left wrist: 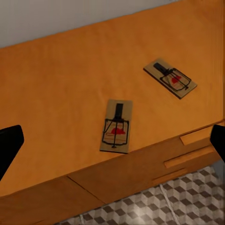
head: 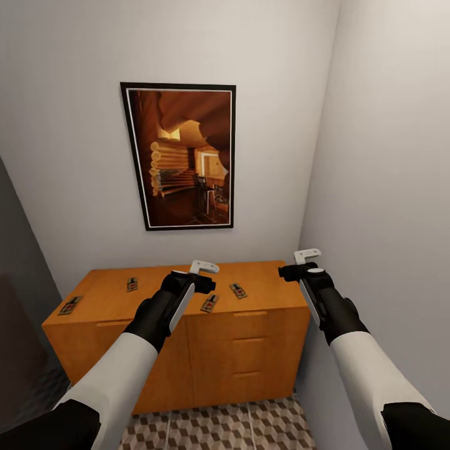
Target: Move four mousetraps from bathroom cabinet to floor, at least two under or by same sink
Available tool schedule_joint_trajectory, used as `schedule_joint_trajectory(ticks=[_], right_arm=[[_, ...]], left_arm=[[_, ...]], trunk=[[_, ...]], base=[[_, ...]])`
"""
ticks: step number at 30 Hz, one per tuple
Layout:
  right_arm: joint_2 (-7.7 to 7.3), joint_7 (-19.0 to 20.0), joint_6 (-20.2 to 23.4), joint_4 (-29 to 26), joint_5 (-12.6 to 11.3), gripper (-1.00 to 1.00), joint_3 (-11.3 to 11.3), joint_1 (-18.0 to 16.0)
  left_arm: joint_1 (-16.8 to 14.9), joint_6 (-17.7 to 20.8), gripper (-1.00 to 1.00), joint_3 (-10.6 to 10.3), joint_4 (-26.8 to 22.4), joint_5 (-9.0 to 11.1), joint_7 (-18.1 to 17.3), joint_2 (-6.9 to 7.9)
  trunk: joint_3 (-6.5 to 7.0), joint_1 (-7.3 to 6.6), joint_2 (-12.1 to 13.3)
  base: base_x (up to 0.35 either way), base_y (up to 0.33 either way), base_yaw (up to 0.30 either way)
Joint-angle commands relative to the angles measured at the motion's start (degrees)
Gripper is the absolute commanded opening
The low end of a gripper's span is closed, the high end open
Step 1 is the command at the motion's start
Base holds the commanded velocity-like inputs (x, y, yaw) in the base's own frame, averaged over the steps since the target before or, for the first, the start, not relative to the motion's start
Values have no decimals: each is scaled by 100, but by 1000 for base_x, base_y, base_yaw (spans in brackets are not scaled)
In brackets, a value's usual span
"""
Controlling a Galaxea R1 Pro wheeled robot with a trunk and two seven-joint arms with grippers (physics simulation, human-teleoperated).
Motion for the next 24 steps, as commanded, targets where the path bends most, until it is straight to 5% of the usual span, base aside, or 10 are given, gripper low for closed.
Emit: schedule_joint_trajectory(ticks=[1, 24], right_arm=[[-1, -6, 32, -4, 40, 100, 12, -1], [-1, -3, 30, 0, 43, 100, 116, -1]], left_arm=[[-2, 23, 100, -9, -4, 38, 42, 0], [6, 6, 100, -9, -1, 85, 50, 0]], trunk=[[-3, 3, -4], [-3, 3, -4]], base=[[12, -10, 0], [40, -2, 0]])
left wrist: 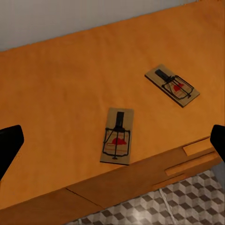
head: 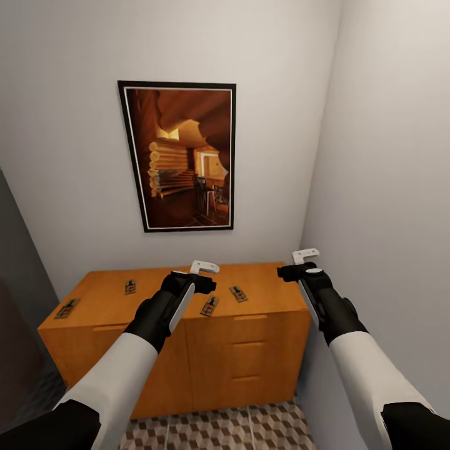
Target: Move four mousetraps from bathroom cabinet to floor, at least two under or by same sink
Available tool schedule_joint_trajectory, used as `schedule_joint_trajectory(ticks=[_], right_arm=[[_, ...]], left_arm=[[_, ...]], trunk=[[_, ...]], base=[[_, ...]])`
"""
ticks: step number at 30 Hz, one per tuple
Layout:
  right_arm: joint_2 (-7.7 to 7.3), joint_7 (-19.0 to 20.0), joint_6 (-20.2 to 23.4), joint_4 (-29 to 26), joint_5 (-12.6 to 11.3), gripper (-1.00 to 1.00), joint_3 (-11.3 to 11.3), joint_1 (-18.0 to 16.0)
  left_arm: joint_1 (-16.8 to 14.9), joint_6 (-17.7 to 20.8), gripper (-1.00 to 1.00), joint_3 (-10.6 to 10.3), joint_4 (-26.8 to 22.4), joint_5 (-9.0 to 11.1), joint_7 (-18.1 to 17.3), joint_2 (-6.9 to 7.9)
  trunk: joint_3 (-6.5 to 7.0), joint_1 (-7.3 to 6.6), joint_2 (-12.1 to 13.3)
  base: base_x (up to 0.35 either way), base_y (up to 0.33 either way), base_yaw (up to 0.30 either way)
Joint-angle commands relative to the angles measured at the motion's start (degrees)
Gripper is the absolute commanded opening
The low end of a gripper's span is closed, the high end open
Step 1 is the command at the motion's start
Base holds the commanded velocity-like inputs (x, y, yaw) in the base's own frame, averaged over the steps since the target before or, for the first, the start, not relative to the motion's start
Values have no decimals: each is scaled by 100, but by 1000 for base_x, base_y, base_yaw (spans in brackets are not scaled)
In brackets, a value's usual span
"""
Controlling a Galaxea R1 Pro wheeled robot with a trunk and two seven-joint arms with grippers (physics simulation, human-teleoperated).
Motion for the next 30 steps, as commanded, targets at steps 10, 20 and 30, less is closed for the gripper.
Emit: schedule_joint_trajectory(ticks=[10, 20, 30], right_arm=[[-1, -2, 33, -6, 37, 100, 20, -1], [-1, -3, 33, -6, 37, 100, 20, 0], [-1, -1, 33, -6, 37, 100, 20, -1]], left_arm=[[0, 16, 100, -2, 19, 33, 40, 0], [0, 12, 100, 0, 43, 33, 40, 0], [0, 5, 100, 3, 125, 33, 40, 0]], trunk=[[-3, 5, -4], [-3, 5, -4], [-3, 5, -4]], base=[[87, 0, 0], [7, 0, 0], [0, 0, 0]])
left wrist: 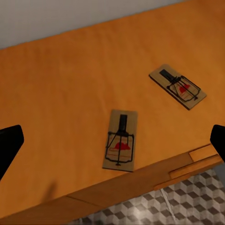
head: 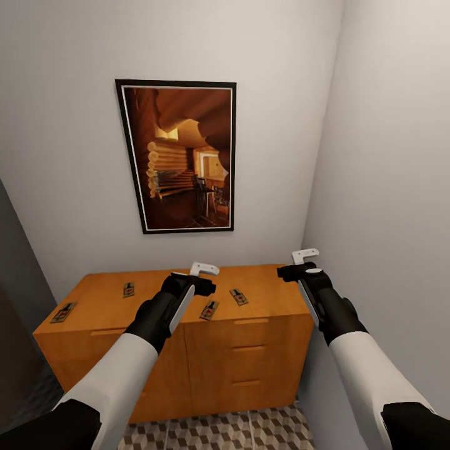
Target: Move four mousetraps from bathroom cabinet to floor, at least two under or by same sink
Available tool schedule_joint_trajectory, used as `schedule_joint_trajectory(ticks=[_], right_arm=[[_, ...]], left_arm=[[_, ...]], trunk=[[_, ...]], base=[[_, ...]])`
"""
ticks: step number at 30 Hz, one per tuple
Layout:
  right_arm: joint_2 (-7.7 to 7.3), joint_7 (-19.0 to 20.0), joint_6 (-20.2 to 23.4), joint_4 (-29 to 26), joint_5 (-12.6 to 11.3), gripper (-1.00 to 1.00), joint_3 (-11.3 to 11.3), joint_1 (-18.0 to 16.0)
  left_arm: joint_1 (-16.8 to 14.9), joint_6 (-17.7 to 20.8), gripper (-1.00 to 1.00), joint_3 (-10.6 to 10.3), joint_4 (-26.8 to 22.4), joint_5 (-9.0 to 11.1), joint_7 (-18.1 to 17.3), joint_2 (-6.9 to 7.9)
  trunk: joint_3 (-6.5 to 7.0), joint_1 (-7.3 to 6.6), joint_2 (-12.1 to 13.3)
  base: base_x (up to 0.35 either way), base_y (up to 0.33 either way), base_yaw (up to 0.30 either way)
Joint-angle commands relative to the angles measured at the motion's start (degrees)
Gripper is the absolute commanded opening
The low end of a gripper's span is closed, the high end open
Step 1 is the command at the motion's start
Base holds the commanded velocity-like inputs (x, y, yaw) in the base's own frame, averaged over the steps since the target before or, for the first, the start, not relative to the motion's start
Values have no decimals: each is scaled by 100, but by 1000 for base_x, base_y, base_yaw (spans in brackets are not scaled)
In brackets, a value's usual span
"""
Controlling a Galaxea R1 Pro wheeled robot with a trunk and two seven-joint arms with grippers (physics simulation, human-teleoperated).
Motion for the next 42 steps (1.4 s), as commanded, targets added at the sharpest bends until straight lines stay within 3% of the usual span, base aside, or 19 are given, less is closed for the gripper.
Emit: schedule_joint_trajectory(ticks=[1, 27, 34, 42], right_arm=[[-1, -5, 33, -6, 38, 100, 10, -1], [-1, -11, 33, 3, 37, 100, 10, -1], [-1, -12, 33, 3, 37, 100, 10, -1], [-1, -12, 33, 3, 30, 100, 17, -2]], left_arm=[[-2, 23, 100, -5, 21, 30, 45, 0], [-16, 85, 100, -6, 175, 18, 84, 0], [-177, 500, 100, -25, 459, 23, 58, 0], [-591, 1055, 100, -29, 884, 56, 36, 0]], trunk=[[-3, 2, -5], [-3, 2, -5], [-3, 2, -5], [-3, 2, -5]], base=[[0, 0, 0], [0, 0, 0], [0, 0, 0], [0, 0, 0]])
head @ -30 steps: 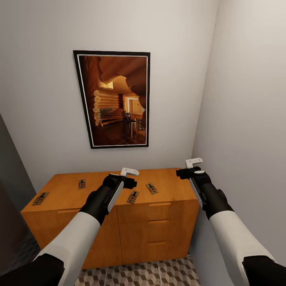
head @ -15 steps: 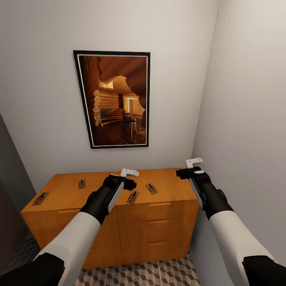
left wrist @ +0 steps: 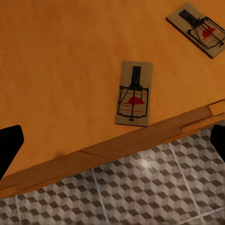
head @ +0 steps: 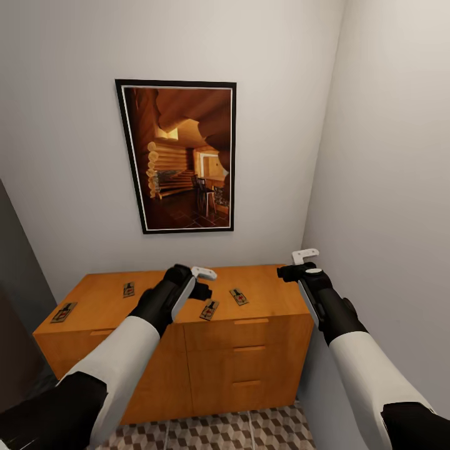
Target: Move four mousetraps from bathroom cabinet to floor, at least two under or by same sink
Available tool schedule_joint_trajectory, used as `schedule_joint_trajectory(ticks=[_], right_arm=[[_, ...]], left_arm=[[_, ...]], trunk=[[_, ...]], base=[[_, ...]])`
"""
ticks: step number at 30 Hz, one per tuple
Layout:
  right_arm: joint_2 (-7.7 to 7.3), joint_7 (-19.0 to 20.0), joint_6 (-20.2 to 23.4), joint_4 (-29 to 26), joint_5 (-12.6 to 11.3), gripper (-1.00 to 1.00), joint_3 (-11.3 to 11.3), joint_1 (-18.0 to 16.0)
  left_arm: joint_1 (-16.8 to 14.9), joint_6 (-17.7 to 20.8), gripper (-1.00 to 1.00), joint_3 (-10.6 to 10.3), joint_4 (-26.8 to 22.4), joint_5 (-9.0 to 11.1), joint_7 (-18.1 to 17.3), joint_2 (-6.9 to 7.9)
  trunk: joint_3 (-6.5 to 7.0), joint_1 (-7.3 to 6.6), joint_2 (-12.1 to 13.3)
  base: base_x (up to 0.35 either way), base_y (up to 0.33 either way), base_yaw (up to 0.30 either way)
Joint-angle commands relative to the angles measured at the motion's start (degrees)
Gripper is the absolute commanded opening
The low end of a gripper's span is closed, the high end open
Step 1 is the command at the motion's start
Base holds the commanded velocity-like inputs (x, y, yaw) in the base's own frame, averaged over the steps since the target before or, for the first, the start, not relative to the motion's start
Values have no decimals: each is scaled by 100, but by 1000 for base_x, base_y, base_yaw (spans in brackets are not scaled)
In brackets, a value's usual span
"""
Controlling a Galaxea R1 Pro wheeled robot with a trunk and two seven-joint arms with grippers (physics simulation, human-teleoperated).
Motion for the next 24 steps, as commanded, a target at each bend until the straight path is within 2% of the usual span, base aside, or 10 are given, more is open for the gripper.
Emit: schedule_joint_trajectory(ticks=[1, 4, 5, 9, 14, 24], right_arm=[[-1, -6, 33, -6, 37, 100, 10, -1], [-1, -6, 33, -6, 36, 100, 11, -1], [-1, -6, 33, -6, 36, 100, 11, -1], [-1, -6, 33, -6, 36, 100, 10, 0], [-1, -6, 33, -6, 36, 100, 7, -1], [-1, -5, 33, -6, 37, 100, 5, -1]], left_arm=[[-36, 44, 100, -11, 44, 63, 45, 0], [-103, 86, 100, -16, 130, 211, 39, 0], [-127, 97, 100, -21, 160, 358, 37, 0], [-154, 83, 100, -30, 188, 671, 32, 0], [-166, 72, 100, -89, 188, 923, 28, 0], [-170, 82, 100, -250, 186, 1009, -75, 0]], trunk=[[-3, 2, -5], [-3, 2, -5], [-3, 2, -5], [-3, 2, -5], [-3, 2, -5], [-3, 2, -5]], base=[[0, 0, 0], [0, 0, 0], [0, 0, 0], [0, 0, 0], [0, 0, 0], [0, 0, 0]])
